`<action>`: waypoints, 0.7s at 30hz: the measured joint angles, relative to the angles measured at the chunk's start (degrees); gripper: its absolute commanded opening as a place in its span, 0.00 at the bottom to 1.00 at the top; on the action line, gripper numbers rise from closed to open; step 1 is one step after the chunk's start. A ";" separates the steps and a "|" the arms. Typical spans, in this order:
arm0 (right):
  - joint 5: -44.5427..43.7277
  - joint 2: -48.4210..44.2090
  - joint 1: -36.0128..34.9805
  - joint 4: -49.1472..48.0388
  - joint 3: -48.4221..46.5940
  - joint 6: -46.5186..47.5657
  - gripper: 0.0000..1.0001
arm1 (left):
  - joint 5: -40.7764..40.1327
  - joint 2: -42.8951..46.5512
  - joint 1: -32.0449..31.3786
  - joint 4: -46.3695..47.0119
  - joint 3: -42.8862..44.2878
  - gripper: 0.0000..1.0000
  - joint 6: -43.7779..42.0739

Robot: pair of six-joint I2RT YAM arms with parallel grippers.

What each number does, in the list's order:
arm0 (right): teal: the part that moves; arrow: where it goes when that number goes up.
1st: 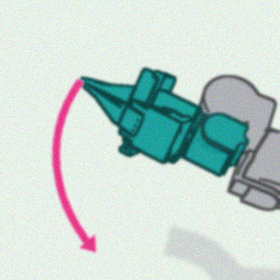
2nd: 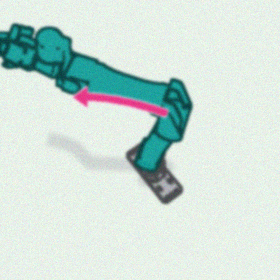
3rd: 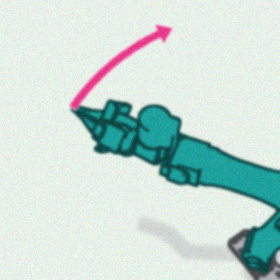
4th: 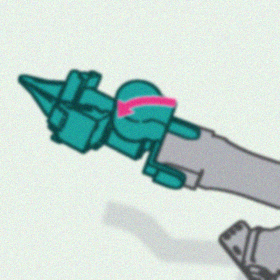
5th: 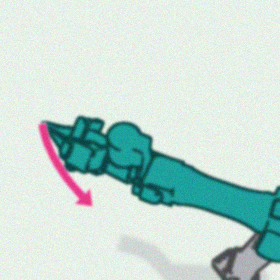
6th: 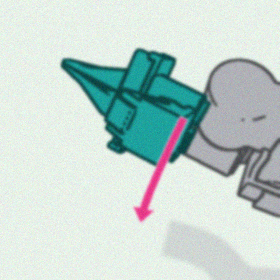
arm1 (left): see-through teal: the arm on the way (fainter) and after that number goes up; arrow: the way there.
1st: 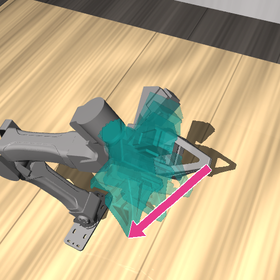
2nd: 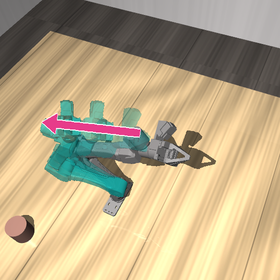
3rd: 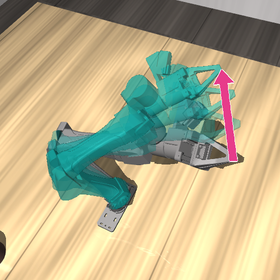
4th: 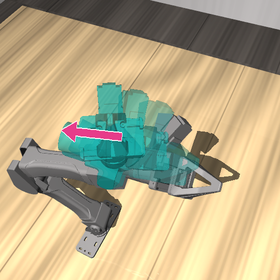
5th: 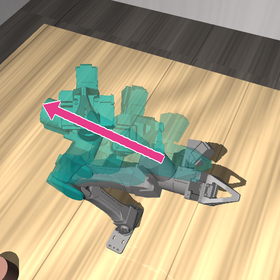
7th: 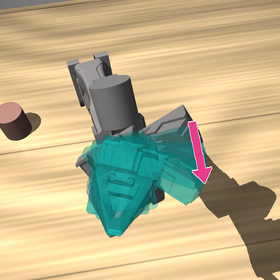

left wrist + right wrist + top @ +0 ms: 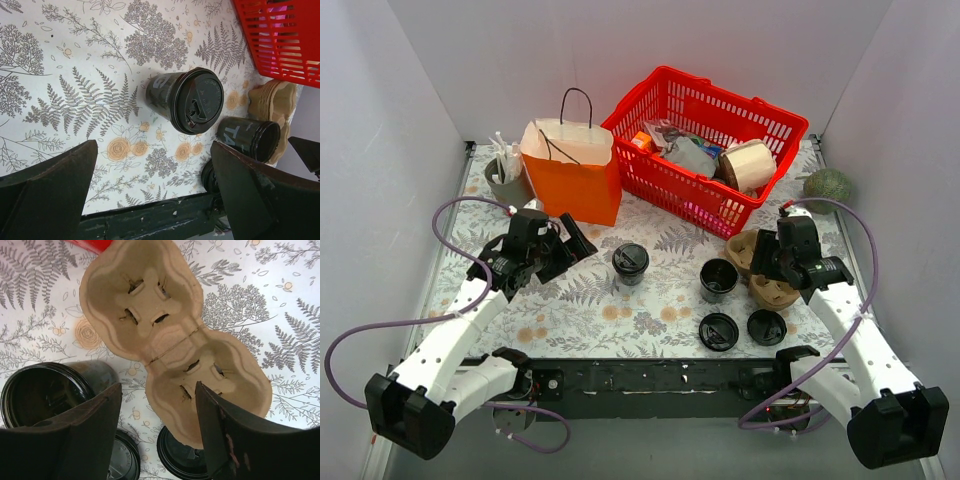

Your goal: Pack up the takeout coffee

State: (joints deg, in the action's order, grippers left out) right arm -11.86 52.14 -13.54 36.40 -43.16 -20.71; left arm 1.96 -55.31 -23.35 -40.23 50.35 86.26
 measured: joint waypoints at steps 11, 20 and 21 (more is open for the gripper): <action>5.44 5.16 0.85 -0.61 2.14 2.05 0.46 | 0.83 -1.64 0.00 0.57 -0.31 0.98 -1.46; 6.27 8.07 1.22 -2.51 2.91 3.15 0.31 | 0.96 -1.64 0.00 1.66 -1.25 0.98 -1.44; 6.27 8.37 1.22 -2.75 2.93 3.26 0.28 | 0.96 -1.64 0.00 1.64 -1.25 0.98 -1.44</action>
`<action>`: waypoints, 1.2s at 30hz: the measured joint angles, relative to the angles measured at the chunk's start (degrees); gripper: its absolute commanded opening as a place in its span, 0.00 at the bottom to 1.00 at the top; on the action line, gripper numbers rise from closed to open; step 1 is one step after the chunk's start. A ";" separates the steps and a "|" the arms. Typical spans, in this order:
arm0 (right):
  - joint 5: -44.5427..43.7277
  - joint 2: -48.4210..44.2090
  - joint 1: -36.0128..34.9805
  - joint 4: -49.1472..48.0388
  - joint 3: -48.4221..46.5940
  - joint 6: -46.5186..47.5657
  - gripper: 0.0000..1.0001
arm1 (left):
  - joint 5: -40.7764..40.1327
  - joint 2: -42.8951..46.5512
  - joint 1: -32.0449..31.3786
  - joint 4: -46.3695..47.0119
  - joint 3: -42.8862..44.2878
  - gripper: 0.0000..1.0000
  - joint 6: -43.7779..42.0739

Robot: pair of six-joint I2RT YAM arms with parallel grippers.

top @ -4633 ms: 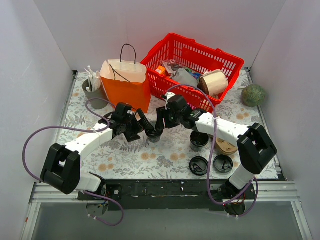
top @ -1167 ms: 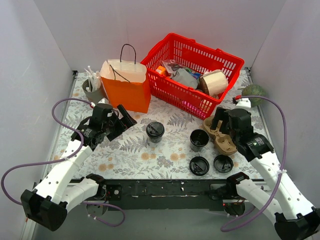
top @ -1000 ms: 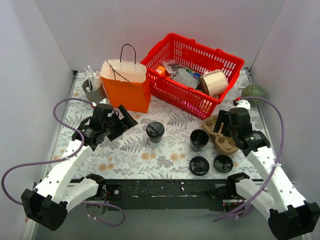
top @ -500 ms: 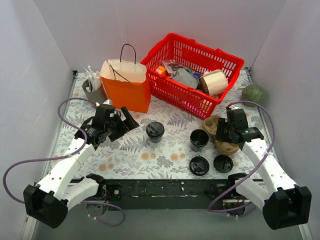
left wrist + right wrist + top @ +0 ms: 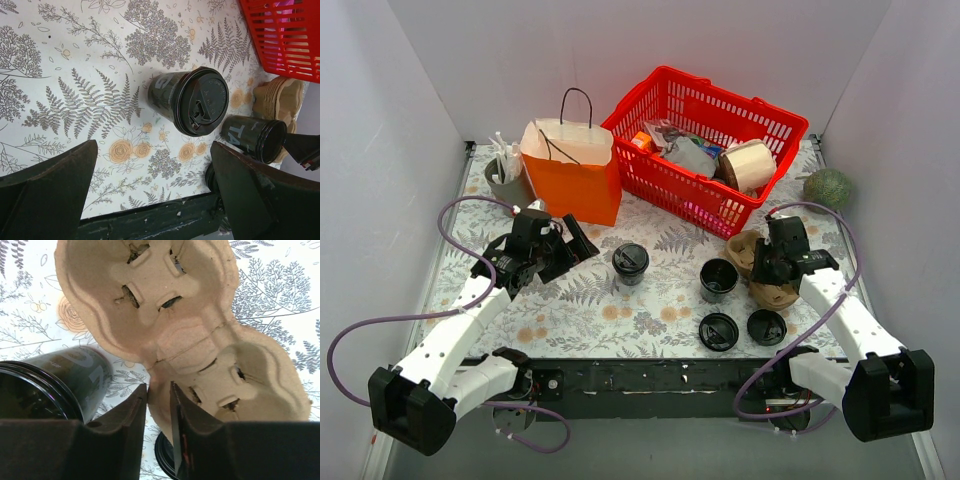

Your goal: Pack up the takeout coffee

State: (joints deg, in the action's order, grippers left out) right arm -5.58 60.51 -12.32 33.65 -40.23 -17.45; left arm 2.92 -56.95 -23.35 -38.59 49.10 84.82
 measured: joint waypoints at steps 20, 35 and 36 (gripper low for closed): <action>0.20 -3.23 0.31 1.95 -0.37 1.81 0.01 | 0.52 0.07 0.00 0.07 0.00 0.98 0.02; -4.24 -12.00 0.31 6.43 -12.79 4.48 0.01 | 0.55 0.07 0.00 0.11 0.00 0.98 0.00; -4.37 -11.89 0.31 7.23 -14.03 4.59 0.01 | 0.55 0.07 0.00 0.11 0.00 0.98 0.00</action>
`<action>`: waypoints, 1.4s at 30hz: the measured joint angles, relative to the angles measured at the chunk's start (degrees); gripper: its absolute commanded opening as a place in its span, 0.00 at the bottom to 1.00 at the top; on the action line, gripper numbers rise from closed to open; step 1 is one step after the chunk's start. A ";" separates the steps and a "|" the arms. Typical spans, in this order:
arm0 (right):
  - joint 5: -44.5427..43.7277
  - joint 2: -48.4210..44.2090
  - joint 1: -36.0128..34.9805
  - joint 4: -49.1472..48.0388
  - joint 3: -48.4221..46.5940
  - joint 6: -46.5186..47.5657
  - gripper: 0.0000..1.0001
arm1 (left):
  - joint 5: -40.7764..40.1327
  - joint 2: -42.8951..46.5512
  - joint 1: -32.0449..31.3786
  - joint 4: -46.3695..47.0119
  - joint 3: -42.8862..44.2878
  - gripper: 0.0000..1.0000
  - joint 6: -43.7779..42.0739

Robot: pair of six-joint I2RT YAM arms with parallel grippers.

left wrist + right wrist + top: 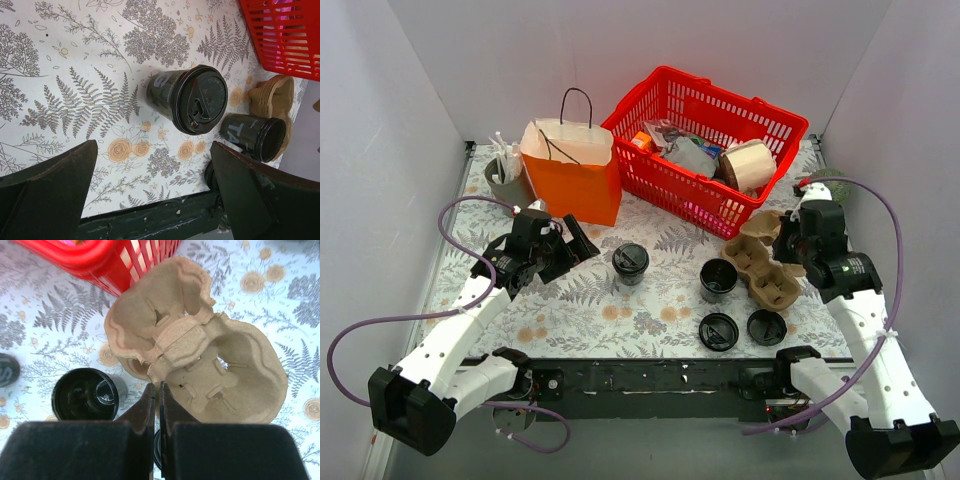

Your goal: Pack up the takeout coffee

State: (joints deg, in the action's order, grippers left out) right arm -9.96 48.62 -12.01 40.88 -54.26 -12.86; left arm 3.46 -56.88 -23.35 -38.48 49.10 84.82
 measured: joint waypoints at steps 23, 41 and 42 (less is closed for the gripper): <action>27.54 3.74 -9.03 4.00 -16.39 6.88 0.01 | -7.76 3.13 0.00 -4.13 2.51 0.98 -0.22; 15.21 21.14 -29.77 -6.14 -20.24 2.01 0.01 | -9.55 5.70 0.00 -6.38 2.51 0.98 -0.42; 13.70 22.88 -30.40 -6.82 -20.55 1.84 0.01 | -9.73 5.86 0.00 -6.62 2.51 0.98 -0.39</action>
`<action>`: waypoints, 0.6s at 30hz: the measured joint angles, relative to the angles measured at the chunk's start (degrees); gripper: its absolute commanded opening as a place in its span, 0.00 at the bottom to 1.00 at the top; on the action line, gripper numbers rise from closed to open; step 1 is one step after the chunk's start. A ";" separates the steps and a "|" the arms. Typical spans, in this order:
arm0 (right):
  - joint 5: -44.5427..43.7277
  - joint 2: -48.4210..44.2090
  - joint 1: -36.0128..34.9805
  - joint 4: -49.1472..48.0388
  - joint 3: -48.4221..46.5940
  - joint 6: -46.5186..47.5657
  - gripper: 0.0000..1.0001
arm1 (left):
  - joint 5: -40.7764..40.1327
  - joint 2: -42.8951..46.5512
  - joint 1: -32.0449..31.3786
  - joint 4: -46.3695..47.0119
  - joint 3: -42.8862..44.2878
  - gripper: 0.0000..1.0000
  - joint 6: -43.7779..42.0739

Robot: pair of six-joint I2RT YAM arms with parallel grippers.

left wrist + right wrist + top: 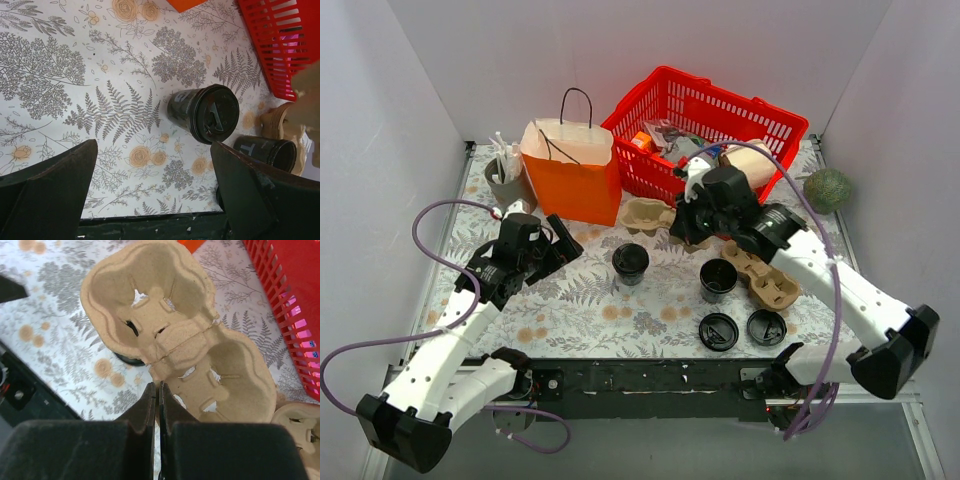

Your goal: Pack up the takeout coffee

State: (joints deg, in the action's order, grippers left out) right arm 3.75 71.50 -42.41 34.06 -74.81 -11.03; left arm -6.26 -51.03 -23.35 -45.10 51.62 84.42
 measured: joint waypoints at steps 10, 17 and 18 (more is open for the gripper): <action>-13.18 11.78 -3.15 -6.58 -0.85 -3.74 0.01 | -3.02 0.24 0.00 -2.93 2.58 0.98 2.45; -16.55 10.58 -3.37 -10.19 0.17 -5.14 0.01 | -6.23 -7.65 0.00 1.55 16.00 0.98 6.49; -16.72 9.81 -3.37 -10.71 0.87 -5.25 0.01 | -6.91 -10.16 0.00 2.51 18.60 0.98 7.23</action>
State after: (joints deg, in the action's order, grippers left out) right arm -12.97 81.32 -45.78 23.35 -73.93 -16.27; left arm -13.17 -61.19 -23.35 -42.59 70.22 91.66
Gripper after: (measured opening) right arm 0.042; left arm 0.982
